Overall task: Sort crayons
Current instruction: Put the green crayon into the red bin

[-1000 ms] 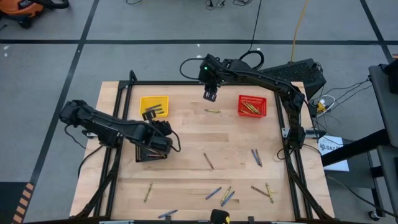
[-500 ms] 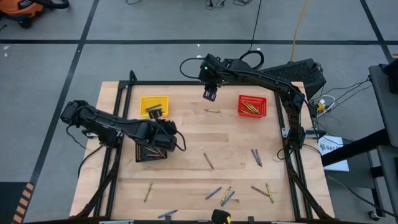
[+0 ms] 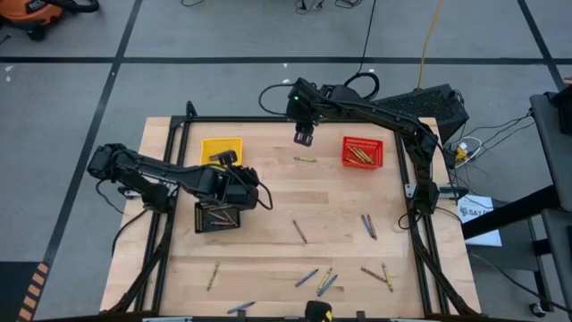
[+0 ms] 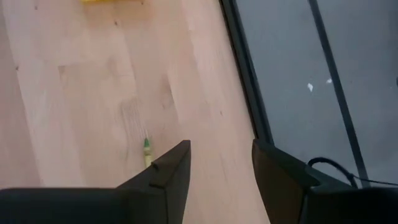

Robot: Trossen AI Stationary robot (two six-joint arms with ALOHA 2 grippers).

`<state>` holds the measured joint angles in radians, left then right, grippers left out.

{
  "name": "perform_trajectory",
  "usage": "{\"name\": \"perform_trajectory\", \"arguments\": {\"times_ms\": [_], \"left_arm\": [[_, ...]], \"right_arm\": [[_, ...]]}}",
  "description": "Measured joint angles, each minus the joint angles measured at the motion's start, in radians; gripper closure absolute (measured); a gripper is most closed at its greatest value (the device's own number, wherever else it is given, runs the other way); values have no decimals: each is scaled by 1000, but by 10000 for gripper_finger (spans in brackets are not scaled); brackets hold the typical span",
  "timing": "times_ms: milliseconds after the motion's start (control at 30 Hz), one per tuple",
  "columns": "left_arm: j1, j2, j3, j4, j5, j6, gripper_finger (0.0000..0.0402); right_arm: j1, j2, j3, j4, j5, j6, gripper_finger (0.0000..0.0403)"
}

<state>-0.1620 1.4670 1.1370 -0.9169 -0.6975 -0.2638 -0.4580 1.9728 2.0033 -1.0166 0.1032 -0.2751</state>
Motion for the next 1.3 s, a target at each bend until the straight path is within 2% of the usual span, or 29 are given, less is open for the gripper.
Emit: {"name": "perform_trajectory", "arguments": {"times_ms": [200, 300, 433, 633, 867, 1033, 1300], "left_arm": [[-9, 0, 0, -7, 12, -18, 333], [-12, 0, 0, -8, 20, -18, 333], [-23, 0, 0, -8, 63, -18, 333], [-58, 0, 0, -11, 76, -19, 333], [-99, 0, 0, -49, 76, -20, 333], [-105, 0, 0, -75, 78, -48, 333], [-109, 0, 0, -91, 95, -71, 333]], "right_arm": [[-3, 0, 0, -324, -1, -53, 245], [-3, 0, 0, -395, -2, -59, 245], [-18, 1, 0, -398, -8, -118, 245], [-99, 14, -2, -376, -229, -158, 245], [-159, 12, -9, -314, -239, -110, 245], [-163, 13, -79, -233, -239, -72, 245], [-136, 13, -236, -97, -234, -113, 245]]}}
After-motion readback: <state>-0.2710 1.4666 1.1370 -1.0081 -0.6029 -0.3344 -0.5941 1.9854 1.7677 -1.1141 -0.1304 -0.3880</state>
